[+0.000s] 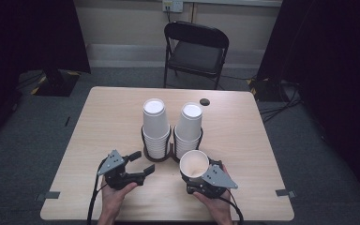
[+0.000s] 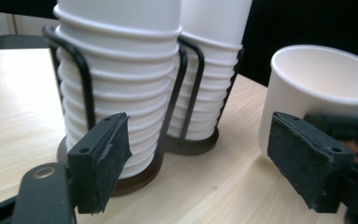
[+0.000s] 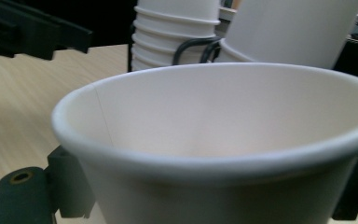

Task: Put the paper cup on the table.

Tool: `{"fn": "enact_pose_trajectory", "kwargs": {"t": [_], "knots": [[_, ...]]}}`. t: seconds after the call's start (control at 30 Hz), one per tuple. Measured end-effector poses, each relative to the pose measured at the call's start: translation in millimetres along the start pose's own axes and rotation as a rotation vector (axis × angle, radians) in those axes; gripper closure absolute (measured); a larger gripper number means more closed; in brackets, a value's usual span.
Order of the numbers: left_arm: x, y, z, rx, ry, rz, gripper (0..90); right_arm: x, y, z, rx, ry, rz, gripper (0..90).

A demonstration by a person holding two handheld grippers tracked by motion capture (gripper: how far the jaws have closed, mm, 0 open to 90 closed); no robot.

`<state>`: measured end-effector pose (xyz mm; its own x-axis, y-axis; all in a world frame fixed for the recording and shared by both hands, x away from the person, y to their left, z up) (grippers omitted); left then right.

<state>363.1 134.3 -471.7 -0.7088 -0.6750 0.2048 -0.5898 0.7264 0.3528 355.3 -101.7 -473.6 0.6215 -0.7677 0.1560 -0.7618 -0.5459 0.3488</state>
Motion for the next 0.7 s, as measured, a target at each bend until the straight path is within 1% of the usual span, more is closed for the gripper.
{"fn": "enact_pose_trajectory", "kwargs": {"t": [0.03,0.07,0.13,0.17,0.27,0.3,0.33,0.37,0.43,0.47,0.53,0.6,0.7], "knots": [[-0.8,0.9,1.4,0.001,0.001,-0.006,19.7,0.0,0.0,0.0,0.000,0.000,0.000,12.5],[-2.2,2.5,3.6,0.003,0.002,-0.013,19.6,1.9,0.4,-0.1,0.001,-0.012,-0.002,12.5],[-4.2,4.8,7.5,0.004,-0.003,-0.026,18.6,8.1,1.3,-0.9,0.004,-0.037,0.007,12.5],[-4.4,5.4,9.0,0.006,0.001,-0.028,17.9,12.5,2.0,-1.9,0.009,-0.042,0.014,12.5],[-7.4,8.1,16.9,-0.023,-0.008,-0.079,15.5,21.4,5.0,-4.6,0.017,-0.069,0.029,12.5],[-8.1,9.2,18.4,-0.016,-0.010,-0.089,15.8,24.5,6.2,-5.7,0.023,-0.080,0.030,12.5],[-8.8,10.4,20.1,-0.010,-0.010,-0.094,15.6,27.2,7.5,-6.9,0.032,-0.093,0.022,12.5],[-9.7,11.2,21.8,-0.003,-0.004,-0.092,15.5,30.3,8.7,-7.9,0.035,-0.100,0.026,12.5],[-11.7,12.6,25.8,0.014,0.026,-0.079,15.4,36.5,10.5,-9.1,0.039,-0.100,0.045,12.4],[-13.6,13.2,28.3,0.013,0.025,-0.093,15.4,39.7,11.1,-9.5,0.040,-0.103,0.050,12.4],[-17.0,14.7,32.5,0.021,0.028,-0.143,15.4,46.1,11.4,-9.8,0.041,-0.113,0.059,12.4],[-19.0,15.5,35.5,0.028,0.024,-0.158,15.4,52.7,10.9,-9.4,0.041,-0.121,0.076,12.4],[-20.0,14.5,39.0,0.027,0.014,-0.175,15.4,60.7,10.1,-9.4,0.043,-0.136,0.087,12.4]]}}
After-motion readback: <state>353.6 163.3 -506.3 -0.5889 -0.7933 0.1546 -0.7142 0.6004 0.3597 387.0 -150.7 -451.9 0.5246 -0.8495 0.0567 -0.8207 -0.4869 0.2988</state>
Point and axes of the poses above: each handheld gripper's, and its own axes: y roughly backward along the jaws, z roughly out of its underside, x roughly to its right, the point moved 6 cm from there along -y, roughly forward along the jaws, and after that the axes turned 8 degrees about -x, right-handed, at the moved point
